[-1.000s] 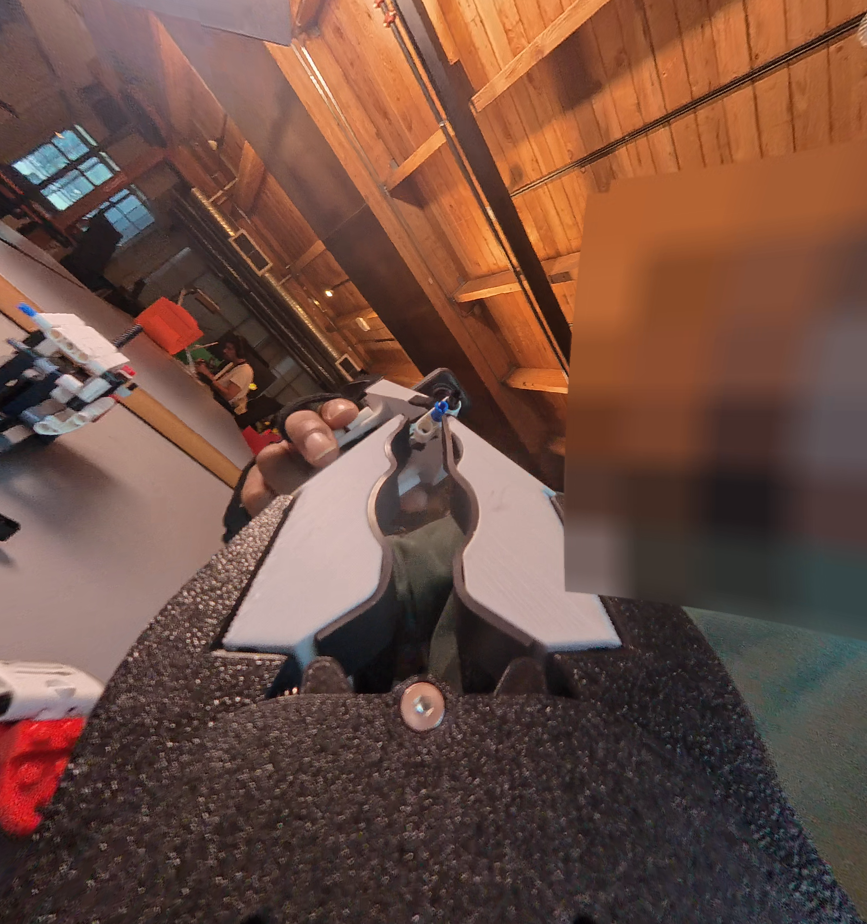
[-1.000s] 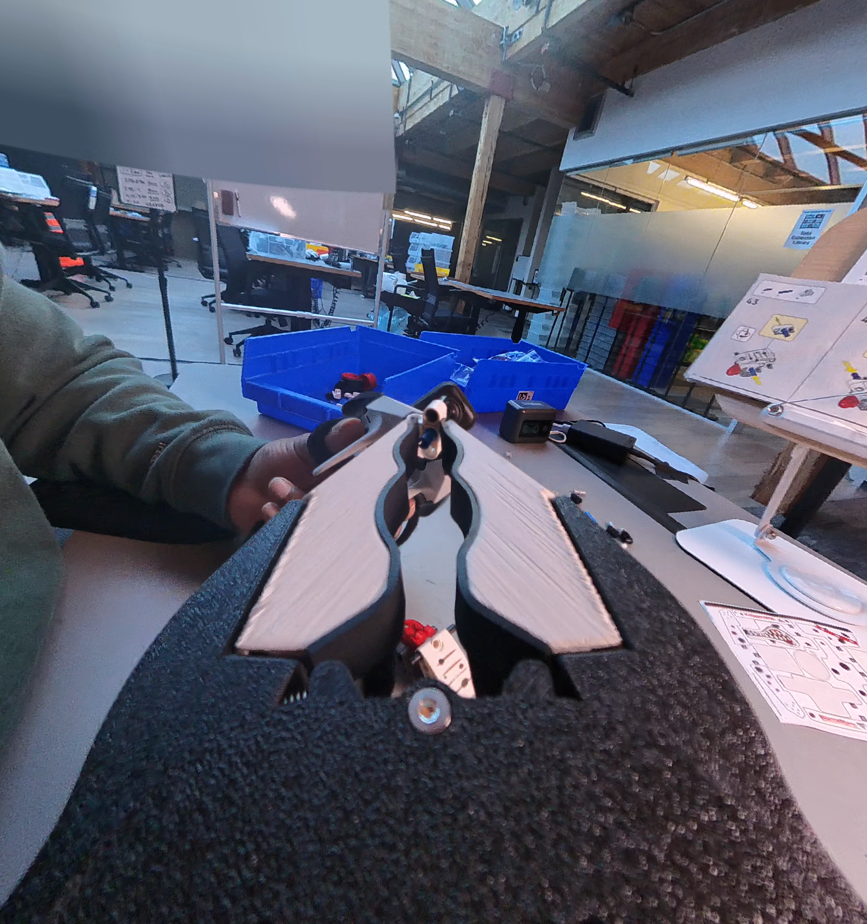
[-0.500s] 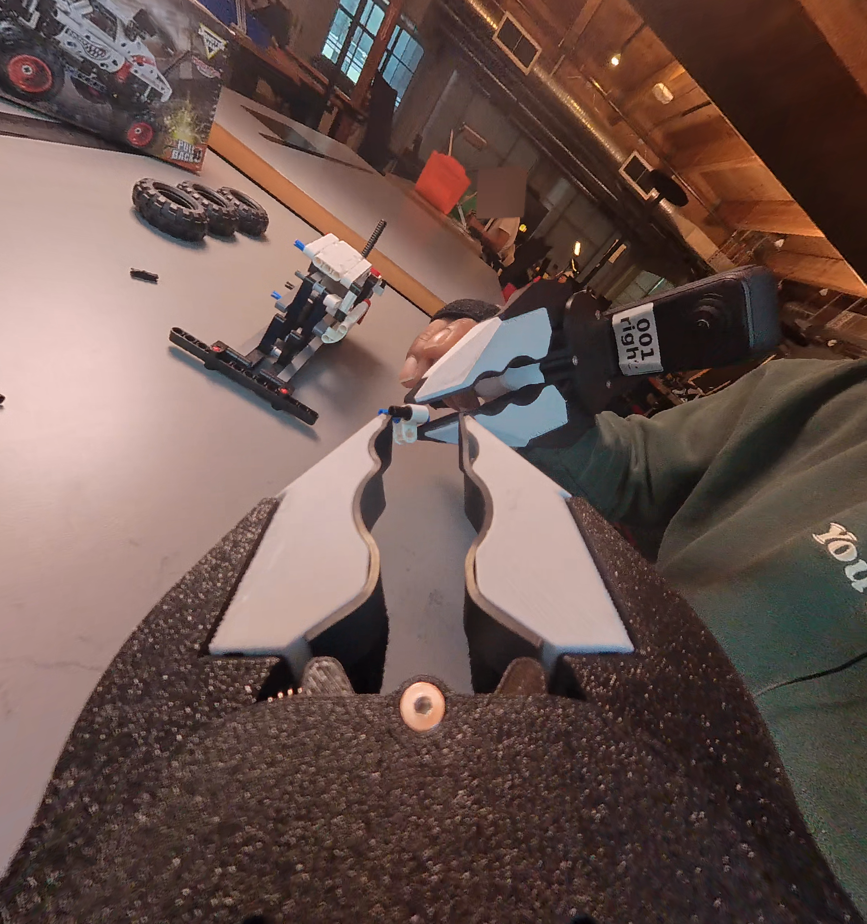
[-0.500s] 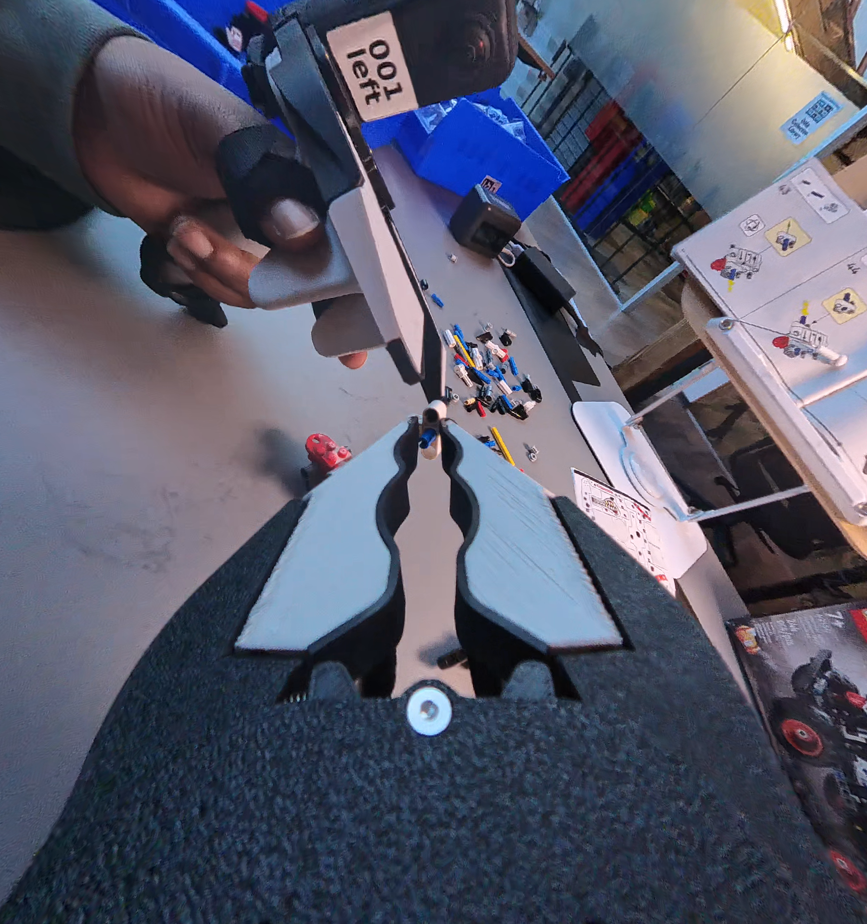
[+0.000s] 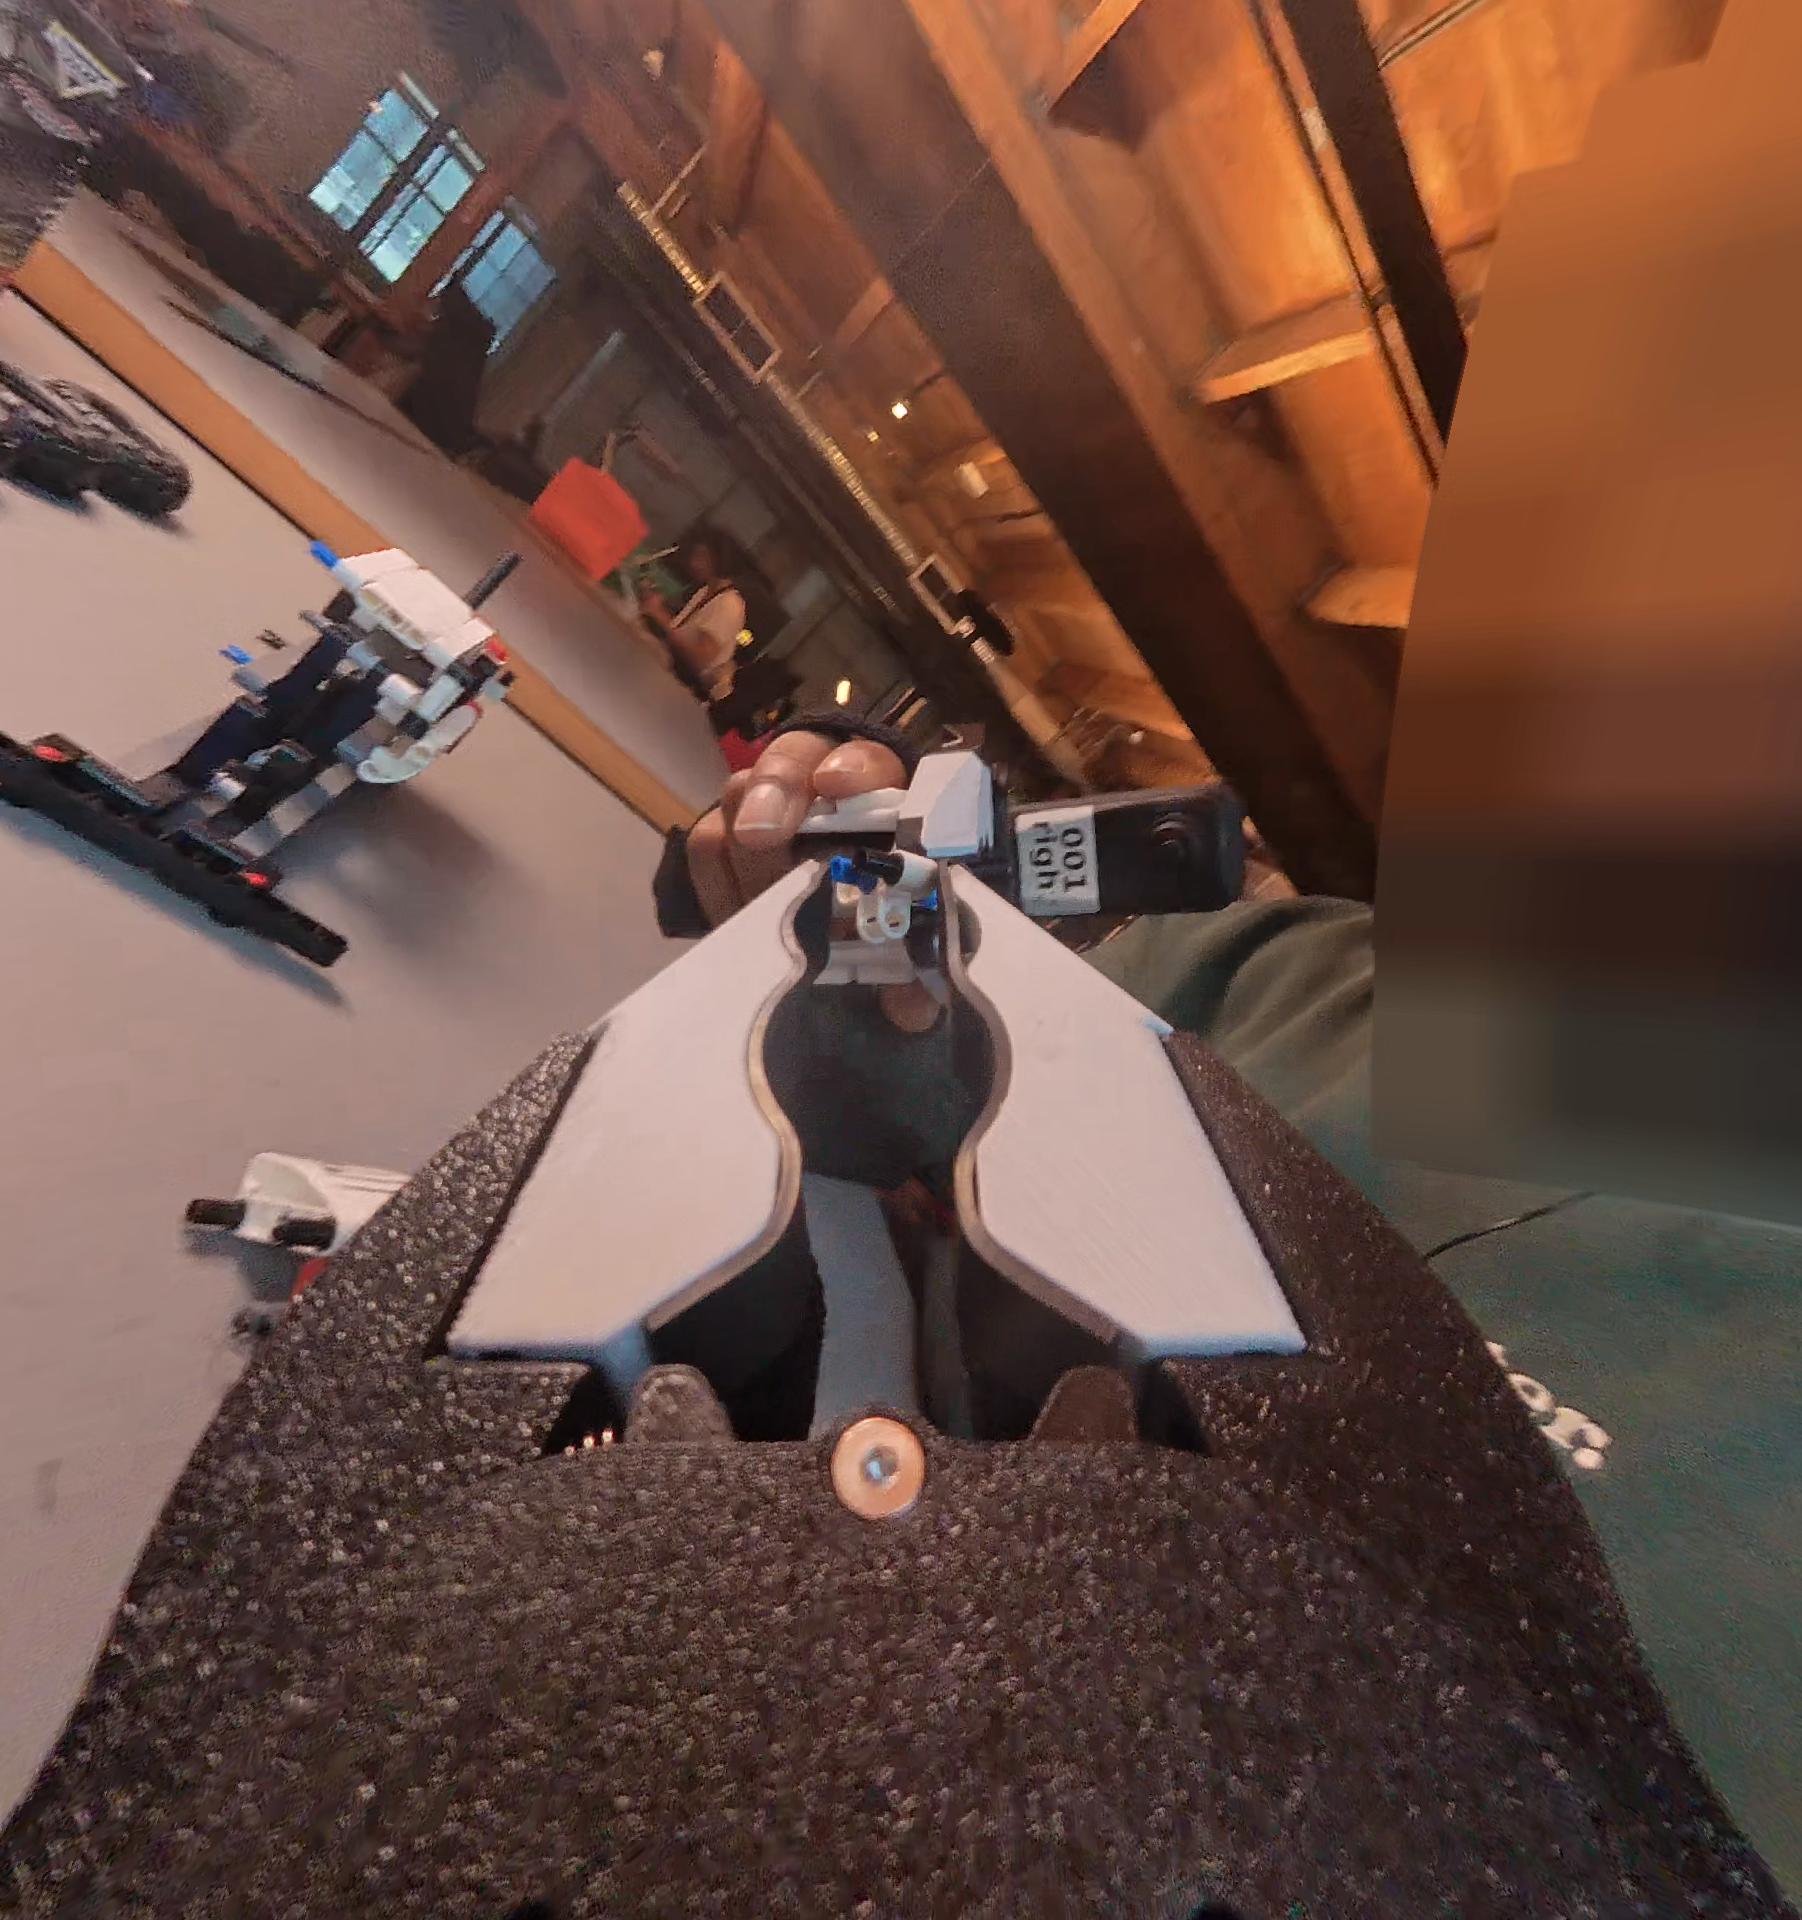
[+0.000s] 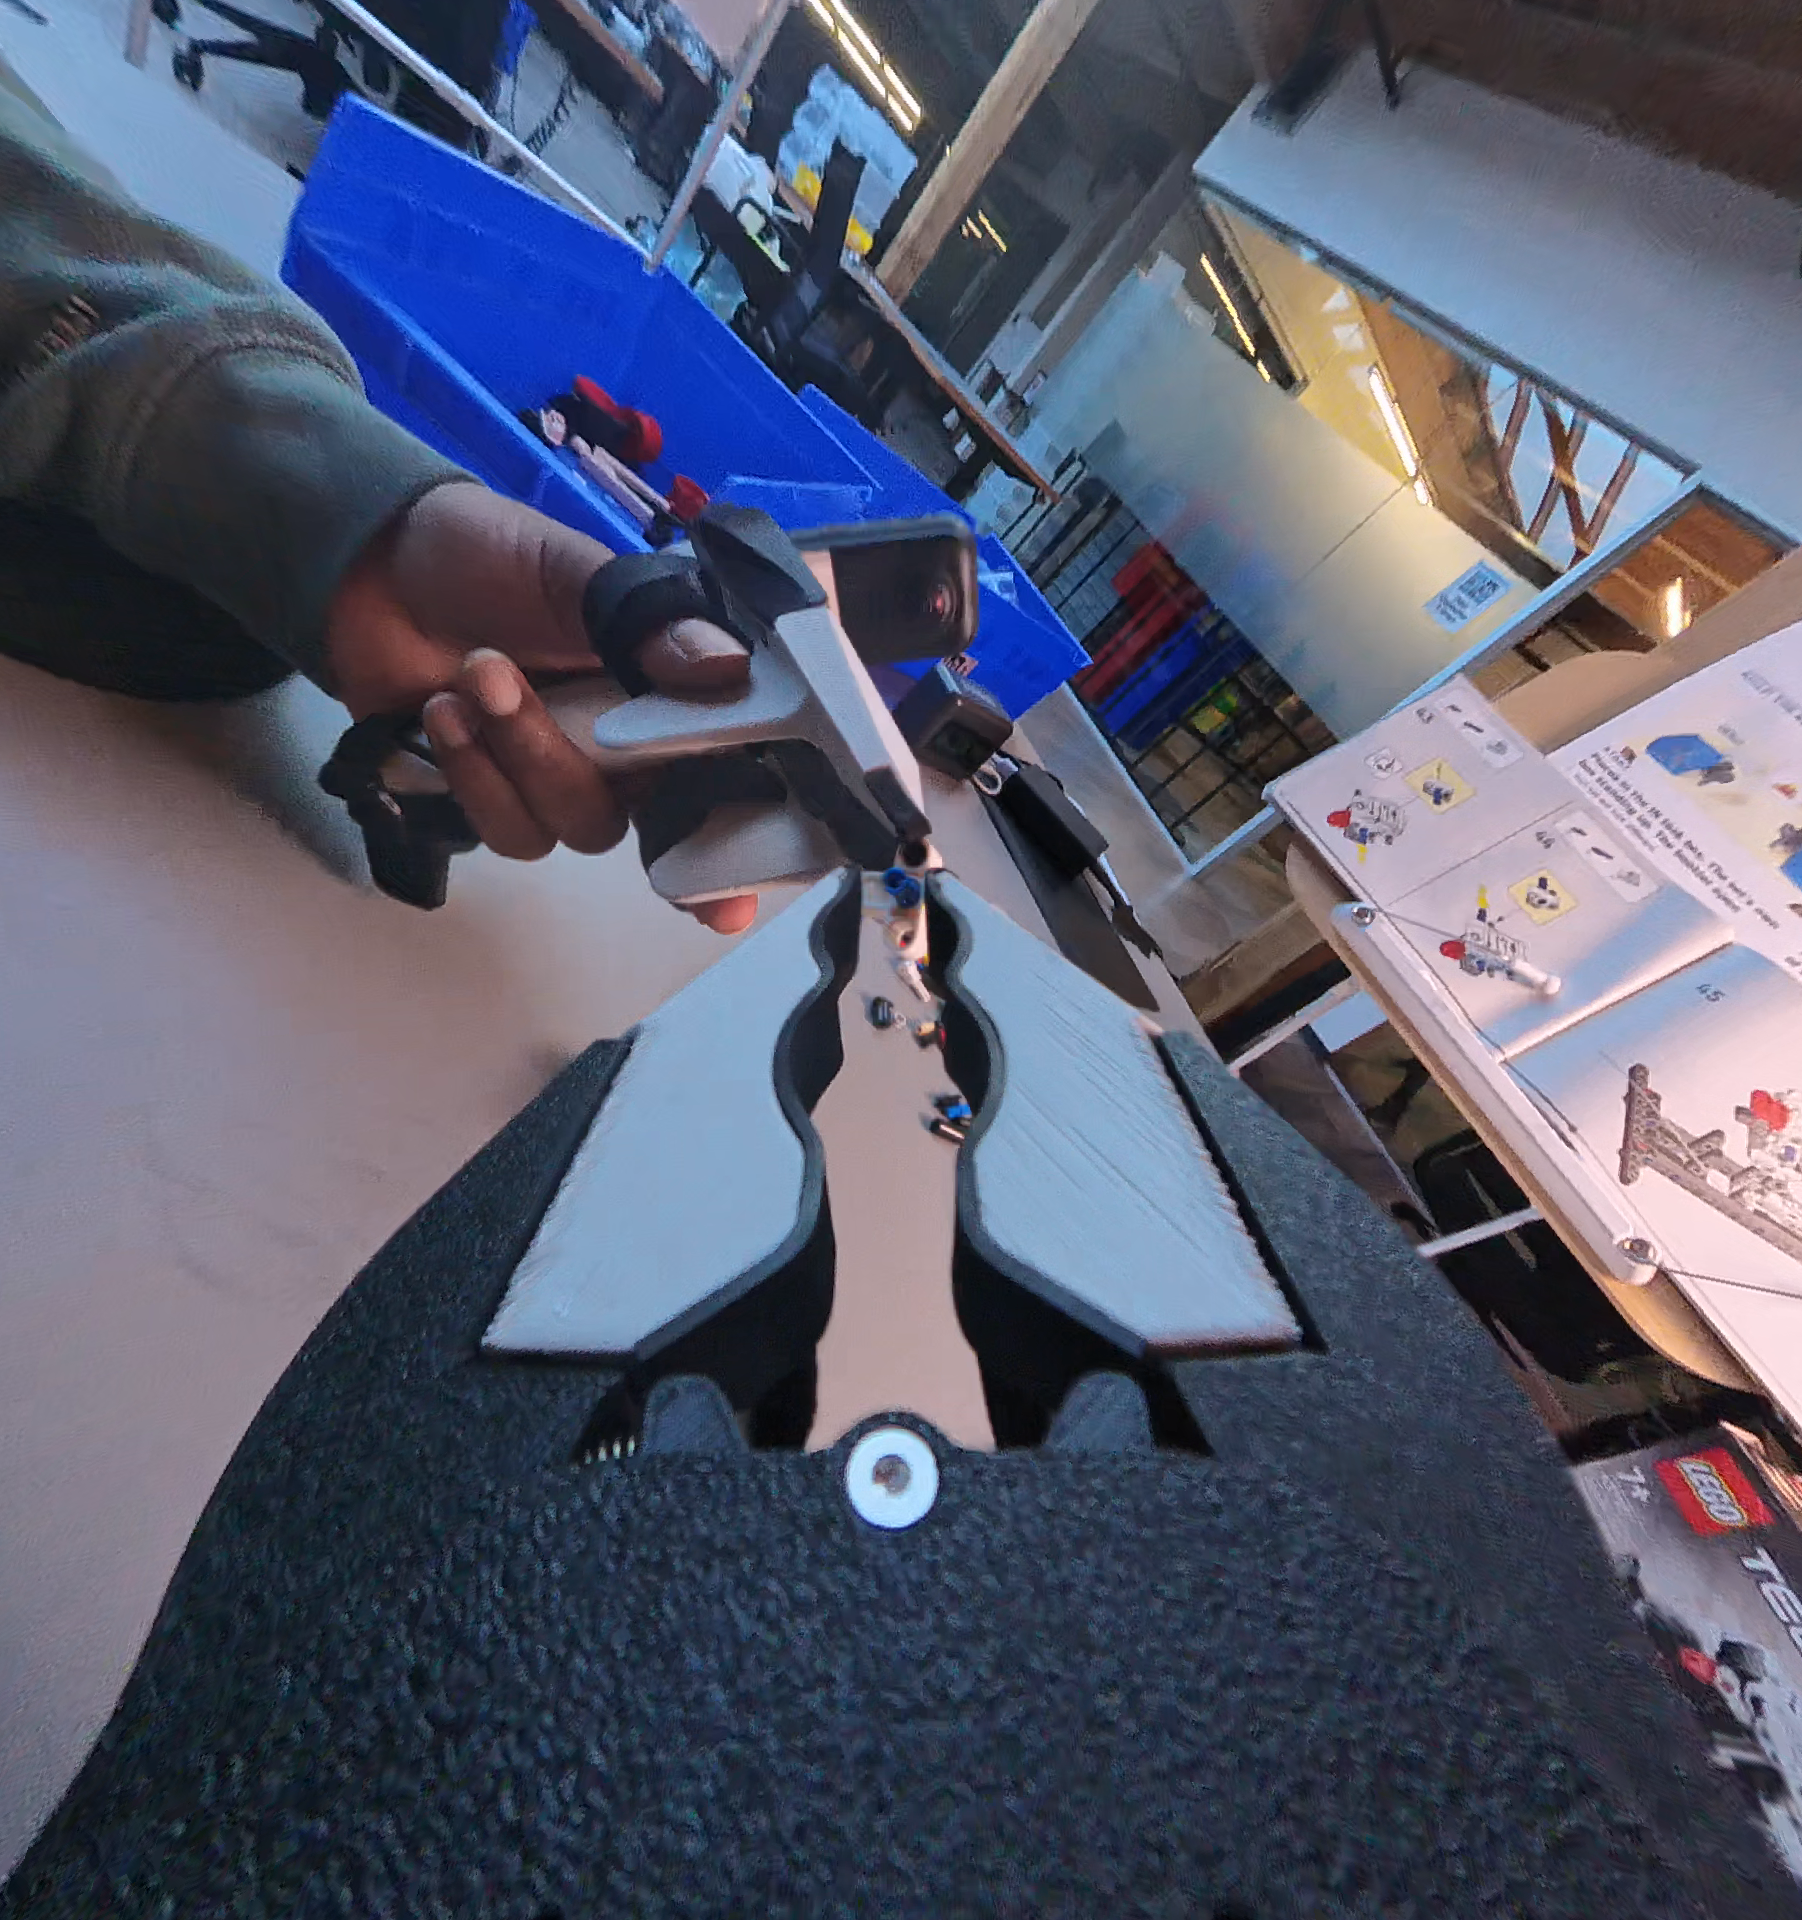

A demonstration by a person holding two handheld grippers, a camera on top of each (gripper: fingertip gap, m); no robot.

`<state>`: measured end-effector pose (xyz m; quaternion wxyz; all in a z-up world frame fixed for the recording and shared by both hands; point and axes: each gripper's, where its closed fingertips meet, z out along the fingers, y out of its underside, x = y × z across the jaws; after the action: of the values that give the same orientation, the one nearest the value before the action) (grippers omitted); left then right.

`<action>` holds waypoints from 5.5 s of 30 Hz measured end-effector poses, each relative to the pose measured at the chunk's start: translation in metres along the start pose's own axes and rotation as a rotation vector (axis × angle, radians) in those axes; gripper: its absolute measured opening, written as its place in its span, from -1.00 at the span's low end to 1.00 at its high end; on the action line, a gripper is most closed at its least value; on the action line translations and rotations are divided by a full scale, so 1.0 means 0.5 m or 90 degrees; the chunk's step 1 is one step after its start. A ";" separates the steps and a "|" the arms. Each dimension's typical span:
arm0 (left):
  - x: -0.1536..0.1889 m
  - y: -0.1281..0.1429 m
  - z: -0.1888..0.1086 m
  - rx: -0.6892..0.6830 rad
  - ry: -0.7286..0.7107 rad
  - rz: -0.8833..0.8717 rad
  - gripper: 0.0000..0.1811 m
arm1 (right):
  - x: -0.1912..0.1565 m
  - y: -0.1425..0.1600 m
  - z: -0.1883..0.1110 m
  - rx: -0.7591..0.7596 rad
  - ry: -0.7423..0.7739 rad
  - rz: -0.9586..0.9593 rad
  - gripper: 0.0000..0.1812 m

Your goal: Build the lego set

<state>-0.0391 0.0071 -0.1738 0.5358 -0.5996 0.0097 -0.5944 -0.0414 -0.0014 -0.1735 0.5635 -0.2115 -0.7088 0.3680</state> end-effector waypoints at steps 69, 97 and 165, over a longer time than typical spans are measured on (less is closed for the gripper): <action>-0.149 0.049 -0.058 -0.189 -0.321 0.114 -0.63 | 0.011 0.144 -0.004 -0.131 -0.044 0.153 -0.84; -0.200 0.167 -0.085 -0.481 -0.472 0.279 -0.50 | -0.123 0.172 0.029 -0.185 -0.198 0.113 -0.84; -0.027 0.035 0.002 -0.107 -0.096 0.096 -0.70 | -0.016 0.050 -0.015 0.077 -0.132 0.260 -0.83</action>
<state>-0.0316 0.0090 -0.1943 0.5262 -0.6829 0.0646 -0.5026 -0.0352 0.0110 -0.1968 0.4136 -0.2775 -0.6821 0.5354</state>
